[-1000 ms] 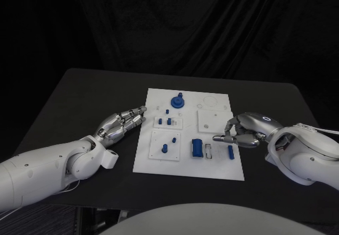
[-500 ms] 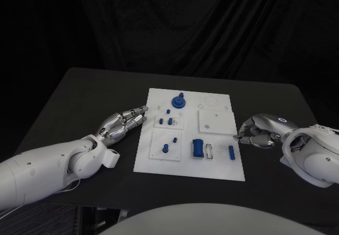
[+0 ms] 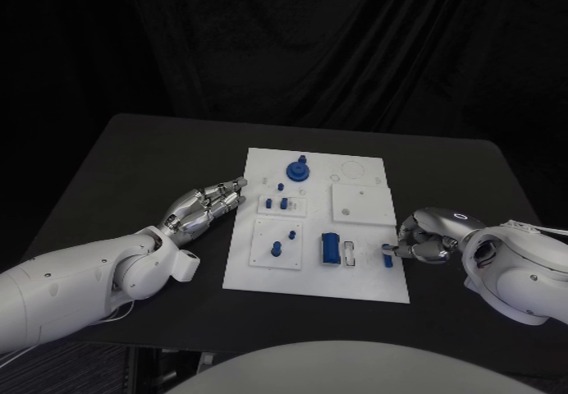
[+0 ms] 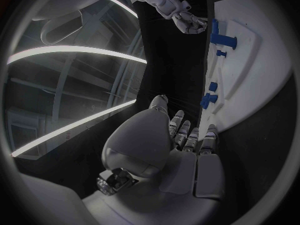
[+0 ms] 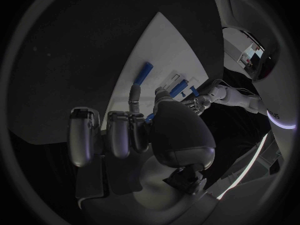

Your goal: Assemble the parts on the task board

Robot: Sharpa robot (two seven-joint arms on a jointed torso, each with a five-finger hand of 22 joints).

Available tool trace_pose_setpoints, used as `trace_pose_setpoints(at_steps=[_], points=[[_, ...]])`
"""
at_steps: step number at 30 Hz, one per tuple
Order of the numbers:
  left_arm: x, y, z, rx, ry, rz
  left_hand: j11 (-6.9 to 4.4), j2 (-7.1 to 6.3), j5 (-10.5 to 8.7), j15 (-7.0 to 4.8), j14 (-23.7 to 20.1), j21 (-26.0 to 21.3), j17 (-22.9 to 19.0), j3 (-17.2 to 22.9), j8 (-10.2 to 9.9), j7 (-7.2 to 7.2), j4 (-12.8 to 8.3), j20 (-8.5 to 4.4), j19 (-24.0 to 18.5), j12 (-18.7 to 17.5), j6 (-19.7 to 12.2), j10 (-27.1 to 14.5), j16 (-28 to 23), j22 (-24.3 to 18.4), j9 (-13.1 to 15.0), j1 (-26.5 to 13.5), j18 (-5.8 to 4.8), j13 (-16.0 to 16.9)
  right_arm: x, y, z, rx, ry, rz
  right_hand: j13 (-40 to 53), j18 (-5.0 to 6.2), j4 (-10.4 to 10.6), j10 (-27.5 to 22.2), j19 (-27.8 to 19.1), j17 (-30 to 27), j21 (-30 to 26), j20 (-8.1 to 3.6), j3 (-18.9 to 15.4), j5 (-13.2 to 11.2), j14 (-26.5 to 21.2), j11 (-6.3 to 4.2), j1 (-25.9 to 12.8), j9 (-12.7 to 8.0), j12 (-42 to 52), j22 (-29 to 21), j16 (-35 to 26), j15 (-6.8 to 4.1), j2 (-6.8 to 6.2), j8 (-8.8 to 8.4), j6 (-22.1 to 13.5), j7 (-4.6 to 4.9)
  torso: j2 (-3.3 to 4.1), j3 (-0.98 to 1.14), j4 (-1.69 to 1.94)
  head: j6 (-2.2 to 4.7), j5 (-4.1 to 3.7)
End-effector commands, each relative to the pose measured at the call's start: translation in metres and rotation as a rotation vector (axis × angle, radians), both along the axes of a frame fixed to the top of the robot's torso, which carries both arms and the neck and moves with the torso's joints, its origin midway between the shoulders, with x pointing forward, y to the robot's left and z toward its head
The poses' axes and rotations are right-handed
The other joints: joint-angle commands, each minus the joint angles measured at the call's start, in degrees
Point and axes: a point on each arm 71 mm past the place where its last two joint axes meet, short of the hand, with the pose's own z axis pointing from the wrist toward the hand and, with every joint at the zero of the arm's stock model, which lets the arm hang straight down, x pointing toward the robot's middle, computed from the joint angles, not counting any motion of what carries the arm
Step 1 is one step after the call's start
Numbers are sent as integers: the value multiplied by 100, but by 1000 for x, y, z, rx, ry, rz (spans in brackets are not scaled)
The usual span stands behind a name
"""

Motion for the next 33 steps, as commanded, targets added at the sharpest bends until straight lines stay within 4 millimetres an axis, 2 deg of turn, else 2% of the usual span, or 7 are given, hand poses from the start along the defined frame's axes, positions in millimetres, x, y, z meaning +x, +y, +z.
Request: trace_pose_setpoints(at_steps=[1,7,14,16,17,27,33], points=[[-1,0,3,-36,-35,6,32,3,32,38,2,34,-8,32,22,13,-20,22,27,25,10,5,-39,-3,5,60,71,5,-2,-1,-4,-55,12,-21,1509,-36,2,596,342,890,-19,-53,-33,-41,467,-19,-65,9,16,1315,-7,-33,10,16,-67,9,-2,-2,10,-1,1],[-1,1,3,-35,-33,6,33,3,32,39,2,34,-8,32,22,13,-21,22,27,24,12,4,-39,-3,5,61,71,4,-2,0,-9,-64,20,-25,1509,-31,-16,596,334,860,-36,-51,-27,8,461,-15,-30,13,16,1308,-19,-29,52,3,-101,14,4,5,4,-1,23],[-1,1,2,-35,-31,4,33,3,32,39,2,34,-8,32,22,13,-21,22,27,24,12,4,-39,-3,5,61,71,4,-3,1,-15,-81,45,-22,1509,-27,-55,596,323,816,-56,-40,-29,378,452,5,119,-17,16,1302,-38,-14,90,-67,-180,40,-4,4,13,-1,2],[-1,1,2,-35,-30,3,38,-3,32,43,2,34,-8,30,21,15,-23,24,28,25,8,4,-39,-3,4,62,71,4,-2,2,-16,-83,47,-21,1509,-21,-110,596,311,776,-80,-33,10,775,443,24,268,-75,16,1294,-55,-4,101,-155,-256,62,-7,3,21,-1,4],[-1,1,2,-35,-29,3,38,-3,32,43,2,34,-8,30,21,15,-23,24,28,25,8,4,-39,-3,4,62,71,4,-2,2,-17,-84,49,-20,1509,-20,-117,596,309,777,-84,-28,20,860,443,31,302,-99,16,1292,-55,4,105,-184,-269,71,-3,3,19,-1,8],[-1,1,2,-33,-25,1,46,-10,33,48,2,34,-8,28,20,17,-26,26,27,28,10,6,-39,-6,4,64,70,4,0,11,-28,-88,73,6,1509,-6,-91,596,280,727,-143,-1,42,967,433,65,360,-212,16,1272,-76,33,155,-302,-307,109,-2,-2,4,-1,26],[-1,0,2,-34,-23,-2,49,-12,33,50,2,33,-8,28,19,18,-27,27,26,27,0,5,-39,-9,3,65,69,4,-1,18,-35,-86,90,28,1509,4,-173,596,263,682,-181,11,137,1367,425,64,588,-336,16,1260,-97,36,168,-387,-256,105,-6,-3,7,-1,14]])
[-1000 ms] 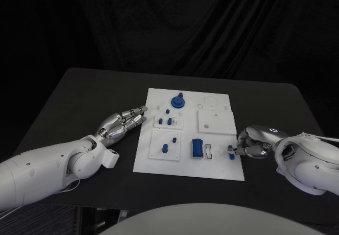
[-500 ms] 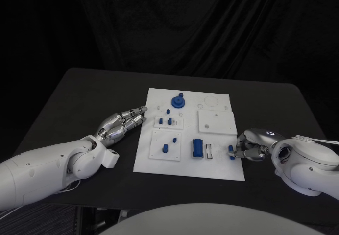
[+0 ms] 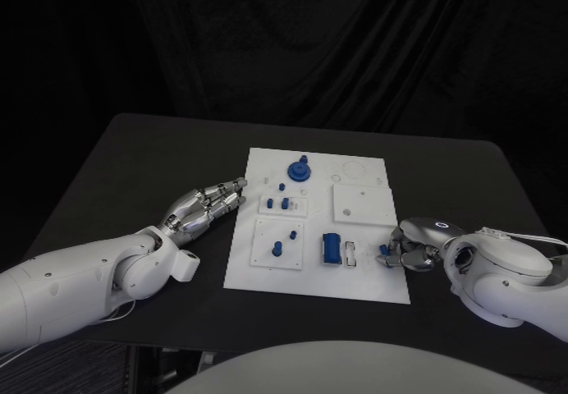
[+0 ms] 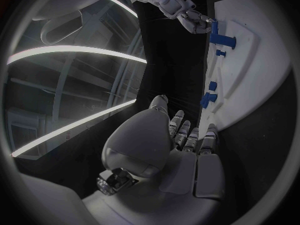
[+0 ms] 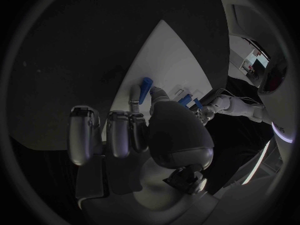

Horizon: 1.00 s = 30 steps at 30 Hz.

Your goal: Assemble the parts on the task board

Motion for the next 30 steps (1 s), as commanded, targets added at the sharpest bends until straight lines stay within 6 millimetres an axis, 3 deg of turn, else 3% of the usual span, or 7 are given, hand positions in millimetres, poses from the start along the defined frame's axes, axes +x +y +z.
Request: trace_pose_setpoints(at_steps=[1,9,11,12,13,20,30], points=[[-1,-1,2,-34,-24,-4,51,-13,34,56,-1,33,-5,13,17,18,-12,28,26,23,-6,2,-39,-8,2,67,69,4,-4,0,-10,-28,42,5,1506,6,-47,603,260,681,-41,9,69,178,425,21,142,-498,15,1259,-31,32,1,-91,7,0,3,-3,5,-1,-12],[0,-1,2,-33,-22,-5,51,-13,34,56,-1,33,-5,13,17,18,-12,28,26,23,-6,2,-39,-8,2,67,69,4,-5,1,-16,-45,66,11,1506,31,-468,603,210,631,-151,-1,539,1001,414,30,781,-686,15,1223,-56,31,-22,-255,-52,24,11,0,1,-1,-10],[-1,-1,2,-33,-22,-5,51,-13,34,56,-1,33,-5,13,17,18,-12,28,26,23,-6,2,-39,-8,2,67,69,4,-5,2,-16,-47,69,13,1506,33,-623,603,205,635,-166,13,885,641,416,60,949,-759,15,1220,-56,54,-72,-313,-75,60,12,1,-1,-1,-1],[-1,-1,2,-34,-22,-5,59,-11,39,62,-1,33,-5,18,13,20,-18,31,26,25,-22,2,-39,-7,0,73,68,4,-5,2,-16,-46,69,14,1506,35,-708,603,201,622,-176,28,1293,217,412,84,1031,-834,15,1218,-62,70,-124,-373,-89,93,12,1,-1,-1,3],[-1,-1,2,-34,-22,-5,59,-11,39,62,-1,33,-5,18,13,20,-18,31,26,25,-22,2,-39,-7,0,73,68,4,-5,3,-16,-43,69,14,1506,38,-699,603,202,618,-179,41,1645,180,411,123,892,-890,15,1218,-64,108,-280,-386,-47,127,12,2,-1,-1,7],[-1,0,2,-32,-21,-3,61,-9,39,63,-1,33,-5,20,12,20,-19,32,26,26,-23,2,-39,-7,-1,76,67,4,-8,5,-16,72,110,-47,1506,36,-867,603,210,637,-179,83,2900,199,416,126,464,-962,15,1221,-55,121,-625,-321,10,143,11,6,-3,-1,17],[-1,0,1,-30,-19,-3,61,-9,39,63,-1,33,-5,20,12,20,-19,32,26,26,-23,2,-39,-7,-1,76,67,4,-15,3,-5,370,242,-254,1506,31,-988,603,224,704,-157,83,3331,120,431,127,138,-939,15,1229,-26,117,-724,-228,-2,134,6,8,6,-1,34]])
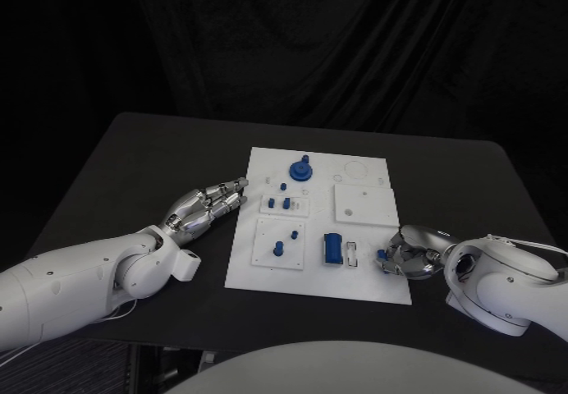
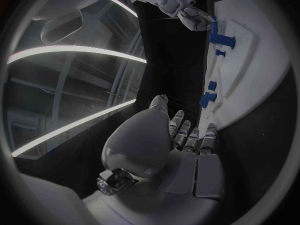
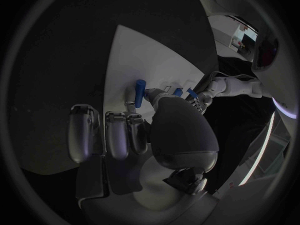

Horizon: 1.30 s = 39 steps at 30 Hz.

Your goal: Assemble the parts on the task board

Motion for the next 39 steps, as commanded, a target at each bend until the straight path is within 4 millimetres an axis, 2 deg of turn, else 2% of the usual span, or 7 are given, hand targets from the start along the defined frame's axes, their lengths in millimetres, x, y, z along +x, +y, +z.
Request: trace_pose_setpoints(at_steps=[1,10,16,28,31,33,39], points=[[-1,-1,2,-29,-20,-3,46,14,40,22,-3,33,-9,20,12,21,-20,32,26,26,-23,-13,-39,-7,0,53,67,5,-4,-1,-1,192,133,-154,1502,31,-844,598,235,706,0,30,894,-9,442,41,-80,-1123,15,1230,19,4,0,15,-8,-29,-5,-1,2,-1,4],[0,-2,1,-29,-19,-4,48,18,40,23,-3,33,-9,25,10,25,-22,34,27,30,-30,-11,-39,-7,-2,57,67,5,-1,2,11,364,202,-265,1502,30,-855,598,238,720,4,35,966,-22,445,53,-190,-1142,15,1231,26,13,4,5,-59,-15,-3,-12,16,-1,9],[0,-3,1,-28,-19,-5,48,20,39,23,-3,33,-9,27,6,32,-23,35,26,32,-45,-9,-39,-9,-3,58,67,5,1,5,12,413,224,-293,1502,35,-857,598,229,753,-16,37,988,-18,451,54,-214,-1143,15,1224,39,15,19,13,-58,-16,3,-15,5,-1,26],[1,-5,1,-30,-19,-10,50,23,38,23,-3,31,-9,30,4,36,-23,35,25,32,-49,-10,-39,-12,-4,58,66,5,9,17,5,416,266,-255,1502,37,-853,598,227,745,-21,40,989,-33,450,58,-271,-1142,15,1222,37,18,30,27,-67,-12,-5,-10,9,-1,7],[1,-6,0,-31,-18,-10,50,23,38,23,-3,31,-9,30,4,36,-23,35,25,32,-49,-10,-39,-12,-4,58,66,5,10,20,4,411,274,-247,1502,40,-848,598,220,746,-34,48,912,167,449,61,-394,-1139,15,1216,39,18,40,56,-92,-12,-10,-12,10,-1,17],[1,-6,0,-31,-18,-11,50,23,38,23,-3,31,-9,30,4,36,-23,35,25,32,-49,-10,-39,-12,-4,58,66,5,11,21,3,398,275,-235,1502,41,-844,598,218,741,-37,46,893,189,448,60,-418,-1139,15,1215,38,22,47,62,-96,-12,-9,-13,3,-1,32],[1,-6,0,-31,-17,-12,50,23,38,23,-3,31,-9,30,4,36,-23,35,25,32,-49,-10,-39,-12,-4,58,66,5,14,23,1,349,267,-202,1502,44,-801,598,213,731,-46,44,730,31,445,47,-584,-1139,15,1212,34,15,65,112,-85,-33,-7,-7,-6,-1,60]])
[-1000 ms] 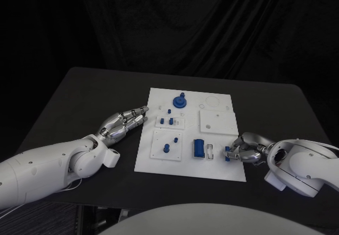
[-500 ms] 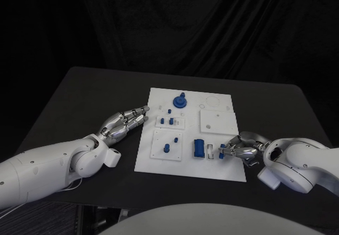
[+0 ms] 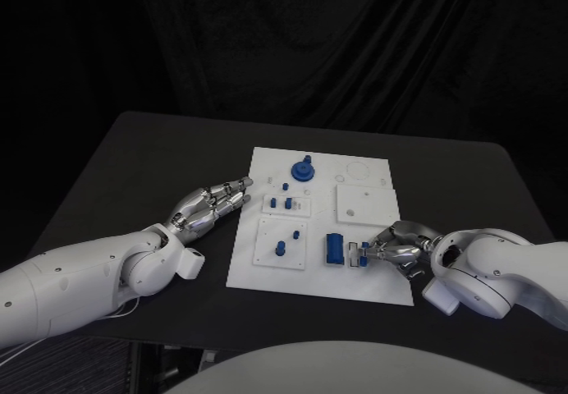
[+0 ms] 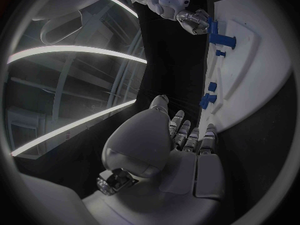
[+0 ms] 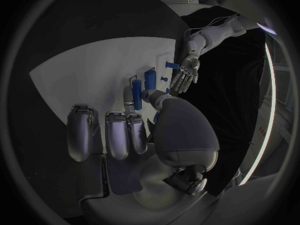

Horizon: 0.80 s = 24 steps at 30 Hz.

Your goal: Assemble the parts on the task board

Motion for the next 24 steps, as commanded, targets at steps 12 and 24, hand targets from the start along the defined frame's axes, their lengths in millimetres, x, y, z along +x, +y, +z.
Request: trace_pose_setpoints(at_steps=[12,24], points=[[-2,-2,-1,-30,-12,-8,53,7,13,27,-3,30,-5,19,4,21,-6,16,2,25,-24,-18,-39,-9,-3,36,66,4,4,2,-3,-80,-9,81,1504,52,12,608,198,712,-54,37,-355,-642,441,31,-351,-52,15,1202,5,8,110,53,-37,-49,-1,-3,2,-1,12],[-3,-2,-2,-30,-7,-8,53,7,13,27,-3,30,-5,19,4,21,-6,16,2,25,-24,-18,-39,-9,-3,36,66,4,7,8,-4,-76,-23,98,1504,62,61,608,180,691,-94,36,-445,-788,436,27,-379,-69,15,1188,-4,6,152,73,-11,-56,6,9,-3,-1,15]])
